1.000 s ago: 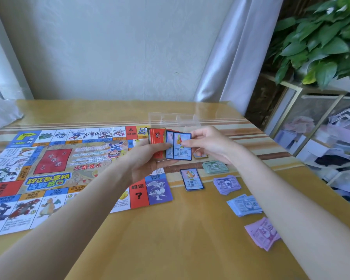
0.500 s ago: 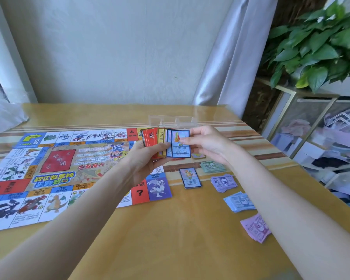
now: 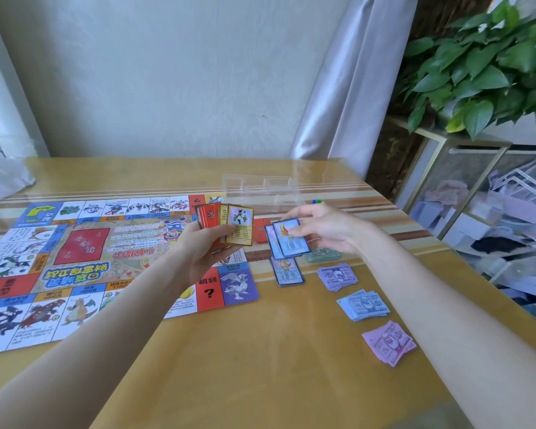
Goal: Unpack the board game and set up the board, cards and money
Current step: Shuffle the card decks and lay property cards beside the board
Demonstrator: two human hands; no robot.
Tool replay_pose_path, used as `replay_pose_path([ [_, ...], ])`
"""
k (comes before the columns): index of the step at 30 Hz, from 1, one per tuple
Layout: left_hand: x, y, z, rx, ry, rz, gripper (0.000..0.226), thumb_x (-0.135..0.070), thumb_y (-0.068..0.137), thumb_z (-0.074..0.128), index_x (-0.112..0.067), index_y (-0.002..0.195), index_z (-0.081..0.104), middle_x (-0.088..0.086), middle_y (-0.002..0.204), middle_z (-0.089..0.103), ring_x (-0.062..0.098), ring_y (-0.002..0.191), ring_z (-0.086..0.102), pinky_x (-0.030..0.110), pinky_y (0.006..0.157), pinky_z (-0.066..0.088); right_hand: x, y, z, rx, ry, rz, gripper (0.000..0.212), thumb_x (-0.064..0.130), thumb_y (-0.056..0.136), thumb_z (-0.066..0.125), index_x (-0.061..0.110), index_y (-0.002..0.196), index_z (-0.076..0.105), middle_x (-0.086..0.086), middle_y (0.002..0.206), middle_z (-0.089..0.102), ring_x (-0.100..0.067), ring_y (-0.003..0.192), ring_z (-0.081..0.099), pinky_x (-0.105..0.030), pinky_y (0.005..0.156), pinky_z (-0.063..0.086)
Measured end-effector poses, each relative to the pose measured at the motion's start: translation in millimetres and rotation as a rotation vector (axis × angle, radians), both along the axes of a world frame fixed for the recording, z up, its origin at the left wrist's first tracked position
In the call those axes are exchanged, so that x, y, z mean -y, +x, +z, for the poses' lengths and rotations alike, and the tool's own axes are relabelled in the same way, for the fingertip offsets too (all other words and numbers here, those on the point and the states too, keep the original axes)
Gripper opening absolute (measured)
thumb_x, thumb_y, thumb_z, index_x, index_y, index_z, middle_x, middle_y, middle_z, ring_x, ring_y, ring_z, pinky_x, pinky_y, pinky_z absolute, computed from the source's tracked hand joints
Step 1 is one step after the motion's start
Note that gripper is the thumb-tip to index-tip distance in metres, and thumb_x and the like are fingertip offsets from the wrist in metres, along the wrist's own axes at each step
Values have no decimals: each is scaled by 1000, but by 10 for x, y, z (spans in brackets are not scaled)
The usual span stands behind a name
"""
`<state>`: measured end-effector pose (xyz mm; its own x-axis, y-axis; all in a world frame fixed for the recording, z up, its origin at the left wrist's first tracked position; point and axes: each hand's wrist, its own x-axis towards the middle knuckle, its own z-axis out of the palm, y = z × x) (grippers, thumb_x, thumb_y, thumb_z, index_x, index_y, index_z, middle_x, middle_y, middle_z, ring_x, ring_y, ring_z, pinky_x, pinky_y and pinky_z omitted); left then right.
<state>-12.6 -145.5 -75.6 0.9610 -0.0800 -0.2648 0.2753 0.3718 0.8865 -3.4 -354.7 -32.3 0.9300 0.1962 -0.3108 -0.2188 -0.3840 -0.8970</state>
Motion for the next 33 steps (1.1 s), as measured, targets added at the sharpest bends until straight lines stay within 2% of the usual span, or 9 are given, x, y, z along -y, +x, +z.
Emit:
replay_pose_path([
  [4, 36, -3, -28, -18, 5, 5, 10, 3, 86, 59, -4, 92, 58, 15, 91, 65, 23, 77, 66, 26, 58, 59, -117, -33, -138, 111, -577, 96, 21, 3, 80, 70, 14, 95, 61, 0, 78, 57, -16, 63, 58, -26, 54, 48],
  [6, 88, -9, -41, -20, 21, -12, 9, 2, 86, 60, -4, 92, 59, 14, 91, 67, 22, 77, 67, 26, 59, 59, -204, -80, -197, 168, -752, 153, 25, 10, 78, 74, 10, 101, 63, -1, 84, 59, -16, 59, 55, -25, 54, 45],
  [9, 145, -13, -32, -14, 39, -32, 6, 1, 85, 62, -4, 87, 60, 12, 86, 68, 20, 74, 67, 25, 60, 59, -264, -121, -211, 254, -897, 199, 31, 16, 78, 76, 9, 106, 65, -4, 110, 59, -18, 90, 53, -26, 72, 41],
  [12, 157, 7, -17, -11, 42, -11, 6, 2, 84, 62, -3, 88, 60, 13, 86, 67, 21, 76, 66, 24, 56, 58, -256, -104, -189, 267, -922, 217, 34, 17, 77, 76, 7, 107, 63, -4, 114, 57, -20, 101, 50, -28, 76, 38],
  [18, 132, 49, -33, -27, 67, 12, 9, 2, 84, 63, -2, 90, 58, 16, 94, 63, 23, 78, 65, 23, 52, 57, -169, -33, -138, 186, -767, 261, 24, 15, 76, 76, 15, 93, 59, 1, 94, 54, -16, 83, 52, -30, 71, 43],
  [21, 138, 55, -44, -32, 69, 7, 10, 2, 84, 63, -2, 91, 57, 17, 93, 63, 23, 78, 66, 26, 56, 58, -123, 8, -94, 110, -607, 296, 23, 3, 79, 71, 15, 80, 51, -5, 85, 58, -11, 59, 51, -21, 57, 43],
  [24, 153, 48, -32, -29, 63, -5, 9, 2, 84, 62, -3, 90, 57, 15, 91, 65, 23, 79, 66, 27, 59, 58, -82, 38, -68, 52, -547, 324, 28, -5, 80, 67, 15, 77, 47, -10, 82, 55, -11, 59, 50, -19, 52, 41],
  [30, 170, 45, -6, -20, 67, -18, 8, 2, 84, 62, -4, 89, 59, 14, 89, 66, 22, 79, 66, 26, 62, 58, -67, 90, -64, 50, -515, 279, 27, -9, 81, 63, 15, 90, 53, -2, 86, 59, -13, 64, 51, -16, 44, 38],
  [33, 178, 34, -17, -29, 68, -21, 8, 2, 84, 62, -4, 87, 59, 14, 89, 67, 22, 78, 67, 27, 64, 58, -116, 105, -133, 119, -625, 250, 26, -4, 80, 66, 8, 101, 58, -10, 93, 64, -17, 66, 54, -23, 55, 43],
])
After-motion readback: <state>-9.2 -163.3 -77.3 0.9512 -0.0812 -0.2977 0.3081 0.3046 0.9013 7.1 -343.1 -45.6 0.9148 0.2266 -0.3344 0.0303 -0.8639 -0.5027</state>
